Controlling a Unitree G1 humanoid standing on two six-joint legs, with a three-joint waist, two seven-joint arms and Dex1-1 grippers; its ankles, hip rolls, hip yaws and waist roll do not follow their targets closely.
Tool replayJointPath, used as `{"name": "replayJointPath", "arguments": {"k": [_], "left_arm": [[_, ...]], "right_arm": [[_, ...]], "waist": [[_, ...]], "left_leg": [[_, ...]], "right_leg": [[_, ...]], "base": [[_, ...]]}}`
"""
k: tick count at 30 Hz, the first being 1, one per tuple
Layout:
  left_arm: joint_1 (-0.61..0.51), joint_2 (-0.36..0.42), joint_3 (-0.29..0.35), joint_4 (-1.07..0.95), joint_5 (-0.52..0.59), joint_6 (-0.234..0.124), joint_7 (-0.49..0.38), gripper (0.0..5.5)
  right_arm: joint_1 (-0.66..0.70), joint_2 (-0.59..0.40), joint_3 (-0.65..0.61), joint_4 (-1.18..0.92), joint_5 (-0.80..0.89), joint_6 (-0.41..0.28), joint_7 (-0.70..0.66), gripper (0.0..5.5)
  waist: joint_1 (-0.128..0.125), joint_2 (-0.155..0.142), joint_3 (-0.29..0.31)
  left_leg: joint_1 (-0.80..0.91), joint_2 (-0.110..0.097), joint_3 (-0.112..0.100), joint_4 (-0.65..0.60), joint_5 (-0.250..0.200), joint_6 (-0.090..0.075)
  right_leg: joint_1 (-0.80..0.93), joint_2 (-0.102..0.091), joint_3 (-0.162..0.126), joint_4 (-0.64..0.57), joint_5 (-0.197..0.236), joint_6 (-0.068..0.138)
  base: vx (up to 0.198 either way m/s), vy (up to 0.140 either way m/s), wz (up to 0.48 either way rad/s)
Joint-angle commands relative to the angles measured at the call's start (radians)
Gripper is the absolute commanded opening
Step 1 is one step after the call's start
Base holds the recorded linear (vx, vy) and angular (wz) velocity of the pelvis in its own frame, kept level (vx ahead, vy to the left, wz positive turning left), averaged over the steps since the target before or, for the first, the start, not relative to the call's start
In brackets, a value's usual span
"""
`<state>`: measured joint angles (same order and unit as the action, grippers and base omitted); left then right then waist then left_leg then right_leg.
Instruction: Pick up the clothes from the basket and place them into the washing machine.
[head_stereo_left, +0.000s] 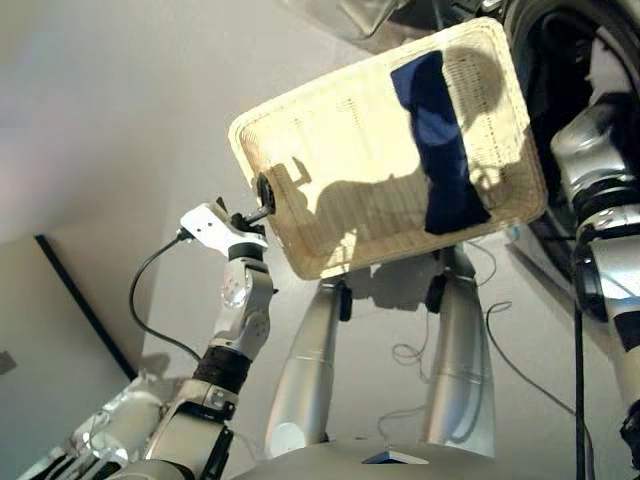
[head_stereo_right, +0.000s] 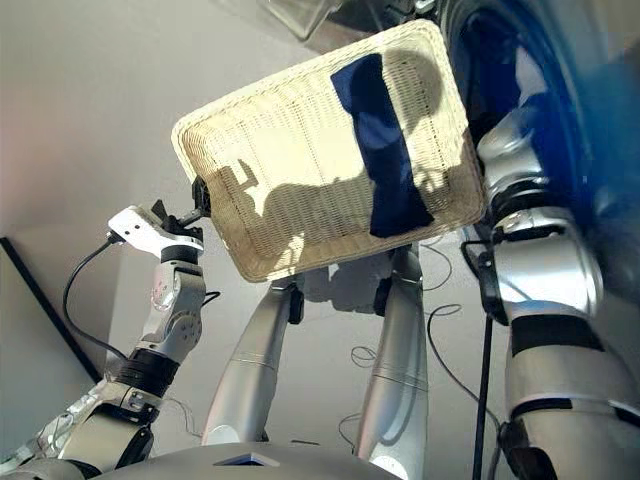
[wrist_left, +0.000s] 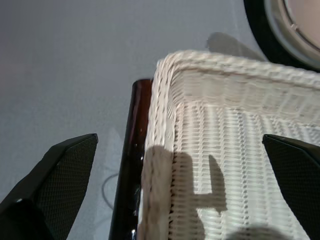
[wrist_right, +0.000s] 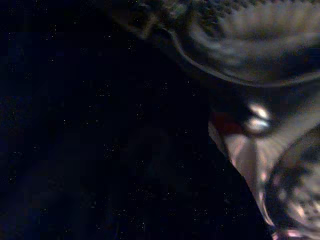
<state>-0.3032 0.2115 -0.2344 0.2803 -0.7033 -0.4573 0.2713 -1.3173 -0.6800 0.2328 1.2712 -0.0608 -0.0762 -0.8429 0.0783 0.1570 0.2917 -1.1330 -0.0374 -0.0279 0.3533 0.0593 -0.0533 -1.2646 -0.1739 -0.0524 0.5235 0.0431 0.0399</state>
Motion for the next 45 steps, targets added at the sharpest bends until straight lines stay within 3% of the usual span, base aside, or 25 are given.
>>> {"name": "replayJointPath", "arguments": {"k": [1, 4, 5, 6, 9, 18, 20, 25, 29, 35, 42, 45], "left_arm": [[0.017, 0.050, 0.017, -0.064, 0.048, -0.056, 0.024, 5.50], [0.006, 0.042, 0.008, -0.048, 0.046, -0.053, 0.033, 5.50], [0.007, 0.043, 0.010, -0.041, 0.045, -0.052, 0.030, 5.50], [0.007, 0.044, 0.008, -0.031, 0.046, -0.052, 0.024, 5.50], [0.013, 0.044, 0.011, -0.003, 0.038, -0.048, 0.003, 5.50], [0.027, 0.035, 0.037, 0.072, 0.030, -0.038, -0.032, 5.50], [0.024, 0.032, 0.038, 0.101, 0.039, -0.032, -0.053, 5.50], [-0.003, 0.021, 0.016, 0.166, 0.068, -0.008, -0.088, 5.50], [-0.023, 0.002, 0.001, 0.203, 0.078, 0.010, -0.104, 5.50], [-0.082, -0.036, -0.050, 0.295, 0.145, 0.025, -0.095, 5.50], [-0.114, -0.065, -0.068, 0.262, 0.112, 0.014, -0.090, 5.50], [-0.107, -0.051, -0.071, 0.188, 0.121, 0.002, -0.074, 5.50]], "right_arm": [[-0.068, -0.057, 0.000, -0.084, 0.121, -0.088, -0.109, 0.00], [-0.014, 0.028, -0.016, -0.088, 0.174, -0.119, -0.051, 0.02], [0.016, 0.046, 0.001, -0.077, 0.164, -0.113, -0.008, 4.66], [0.028, 0.068, 0.010, -0.062, 0.164, -0.117, 0.027, 5.50], [0.082, 0.116, 0.045, -0.007, 0.155, -0.114, 0.134, 5.50], [0.251, 0.229, 0.033, -0.067, 0.147, -0.157, 0.218, 5.50], [0.320, 0.247, 0.047, -0.123, 0.162, -0.180, 0.283, 5.50], [0.447, 0.298, 0.076, -0.234, 0.214, -0.218, 0.394, 5.50], [0.549, 0.345, 0.109, -0.298, 0.307, -0.240, 0.516, 5.50], [0.664, 0.401, 0.199, -0.401, 0.276, -0.244, 0.599, 5.50], [0.623, 0.421, 0.264, -0.353, 0.250, -0.211, 0.639, 5.50], [0.520, 0.422, 0.241, -0.262, 0.254, -0.195, 0.613, 5.50]], "waist": [[-0.006, 0.022, -0.028], [-0.013, 0.012, -0.033], [-0.016, 0.005, -0.035], [-0.017, 0.002, -0.038], [-0.020, -0.002, -0.045], [-0.029, -0.011, -0.050], [-0.037, -0.021, -0.048], [-0.056, -0.038, -0.046], [-0.065, -0.045, -0.042], [-0.085, -0.053, -0.034], [-0.077, -0.035, -0.017], [-0.052, -0.001, 0.007]], "left_leg": [[-0.020, -0.070, 0.023, 0.076, -0.117, 0.110], [-0.012, -0.068, 0.025, 0.080, -0.123, 0.110], [-0.010, -0.068, 0.026, 0.080, -0.124, 0.110], [-0.005, -0.067, 0.027, 0.077, -0.125, 0.110], [0.014, -0.065, 0.028, 0.062, -0.118, 0.106], [0.146, -0.058, 0.025, -0.079, -0.068, 0.084], [0.199, -0.058, 0.022, -0.135, -0.042, 0.071], [0.299, -0.055, 0.021, -0.219, -0.003, 0.056], [0.368, -0.050, 0.021, -0.272, 0.021, 0.053], [0.429, -0.044, 0.028, -0.309, 0.039, 0.050], [0.416, -0.048, 0.021, -0.299, 0.045, 0.055], [0.380, -0.050, 0.016, -0.278, 0.043, 0.056]], "right_leg": [[0.013, 0.070, -0.035, 0.037, -0.037, 0.010], [0.030, 0.072, -0.039, 0.030, -0.037, 0.007], [0.035, 0.073, -0.042, 0.024, -0.034, 0.006], [0.042, 0.073, -0.044, 0.015, -0.031, 0.005], [0.068, 0.071, -0.048, -0.008, -0.024, 0.004], [0.201, 0.070, -0.058, -0.151, 0.012, 0.012], [0.261, 0.077, -0.069, -0.213, 0.028, 0.015], [0.367, 0.092, -0.077, -0.316, 0.060, 0.024], [0.437, 0.103, -0.079, -0.376, 0.080, 0.029], [0.496, 0.115, -0.065, -0.423, 0.102, 0.034], [0.471, 0.113, -0.056, -0.405, 0.099, 0.030], [0.407, 0.107, -0.060, -0.336, 0.072, 0.021]], "base": [[0.000, 0.000, 0.000], [0.000, 0.000, 0.000], [0.000, 0.000, 0.000], [0.000, 0.000, 0.000], [0.000, 0.000, 0.000], [0.000, 0.000, 0.000], [-0.003, -0.031, -0.020], [0.002, -0.022, -0.006], [0.004, -0.015, -0.027], [0.000, 0.000, 0.000], [-0.001, -0.006, -0.060], [0.000, 0.000, 0.000]]}}
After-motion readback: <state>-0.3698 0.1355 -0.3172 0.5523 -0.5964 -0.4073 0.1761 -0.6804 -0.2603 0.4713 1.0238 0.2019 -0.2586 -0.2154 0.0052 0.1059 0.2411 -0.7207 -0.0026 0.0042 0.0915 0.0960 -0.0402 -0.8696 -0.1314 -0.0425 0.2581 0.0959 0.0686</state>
